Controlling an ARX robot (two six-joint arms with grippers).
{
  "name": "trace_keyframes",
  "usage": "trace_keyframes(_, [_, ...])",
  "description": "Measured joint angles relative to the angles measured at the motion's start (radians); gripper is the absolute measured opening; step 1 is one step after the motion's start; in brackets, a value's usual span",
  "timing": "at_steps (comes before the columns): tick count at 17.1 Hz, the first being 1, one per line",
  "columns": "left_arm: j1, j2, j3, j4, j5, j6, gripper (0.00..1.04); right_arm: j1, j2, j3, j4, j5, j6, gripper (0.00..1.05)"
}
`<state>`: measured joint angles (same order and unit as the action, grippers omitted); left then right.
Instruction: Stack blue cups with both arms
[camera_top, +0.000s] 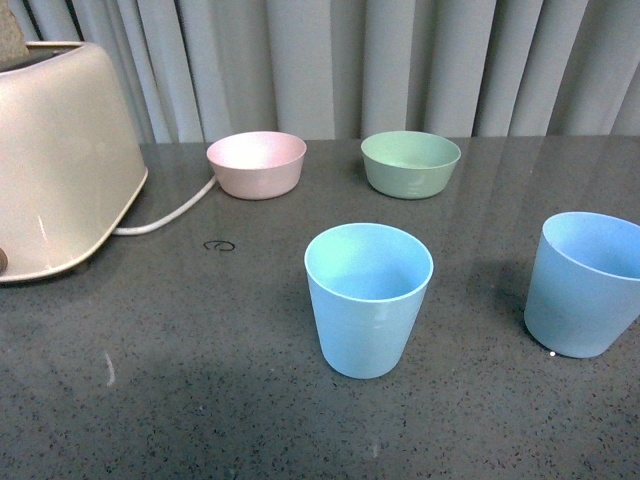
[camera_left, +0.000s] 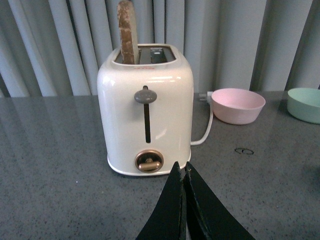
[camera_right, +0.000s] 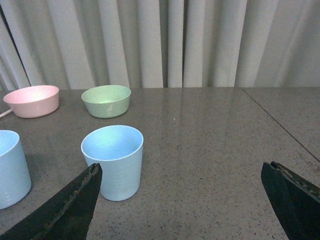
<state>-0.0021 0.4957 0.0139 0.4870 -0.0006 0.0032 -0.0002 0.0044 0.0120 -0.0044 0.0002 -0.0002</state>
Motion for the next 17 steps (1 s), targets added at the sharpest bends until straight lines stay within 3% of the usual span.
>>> trace_keyframes(13, [0.000,-0.305,0.000,-0.297,0.000,0.000,0.01,0.000,0.000,0.000,0.000,0.000,0.000,0.98])
trace_keyframes(15, [0.000,-0.487,0.001,-0.502,0.000,0.000,0.01,0.000,0.000,0.000,0.001,0.000,0.000,0.98])
trace_keyframes(17, [0.000,-0.487,0.001,-0.491,0.000,0.000,0.01,0.000,0.000,0.000,0.000,0.000,0.000,0.98])
